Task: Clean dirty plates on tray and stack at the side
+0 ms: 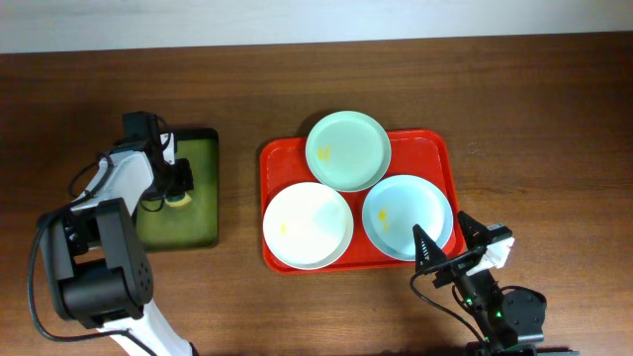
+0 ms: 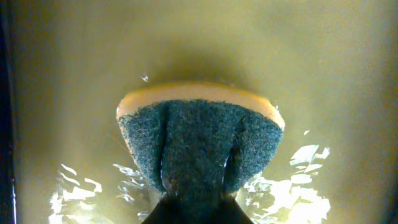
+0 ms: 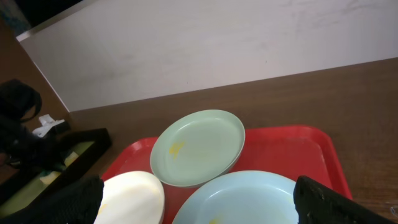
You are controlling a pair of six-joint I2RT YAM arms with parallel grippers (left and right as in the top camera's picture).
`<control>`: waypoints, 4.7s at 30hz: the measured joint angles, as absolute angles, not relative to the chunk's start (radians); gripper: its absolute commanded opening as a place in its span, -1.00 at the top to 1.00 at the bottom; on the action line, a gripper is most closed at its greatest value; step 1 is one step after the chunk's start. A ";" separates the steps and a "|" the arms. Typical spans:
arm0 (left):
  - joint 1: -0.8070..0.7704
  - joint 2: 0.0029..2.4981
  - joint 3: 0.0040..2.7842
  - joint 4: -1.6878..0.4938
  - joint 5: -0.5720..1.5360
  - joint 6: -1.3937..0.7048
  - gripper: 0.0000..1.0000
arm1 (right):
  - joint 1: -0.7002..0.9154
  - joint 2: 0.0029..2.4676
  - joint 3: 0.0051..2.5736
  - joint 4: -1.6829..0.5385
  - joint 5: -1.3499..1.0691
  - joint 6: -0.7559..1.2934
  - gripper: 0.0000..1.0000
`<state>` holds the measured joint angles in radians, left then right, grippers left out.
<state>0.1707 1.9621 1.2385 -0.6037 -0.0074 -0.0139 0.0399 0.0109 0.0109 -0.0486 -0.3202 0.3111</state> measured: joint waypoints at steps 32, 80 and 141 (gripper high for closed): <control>0.171 1.858 1.322 -0.814 0.011 -0.010 1.00 | 0.040 0.011 0.011 -0.049 -0.320 0.311 -0.97; 0.171 1.688 1.298 -0.910 0.245 -0.011 1.00 | 0.124 1.199 1.286 -1.050 -0.381 0.163 -0.82; 0.097 1.687 1.298 -0.968 0.488 0.027 1.00 | 0.477 1.920 1.176 -0.566 -0.221 0.206 0.89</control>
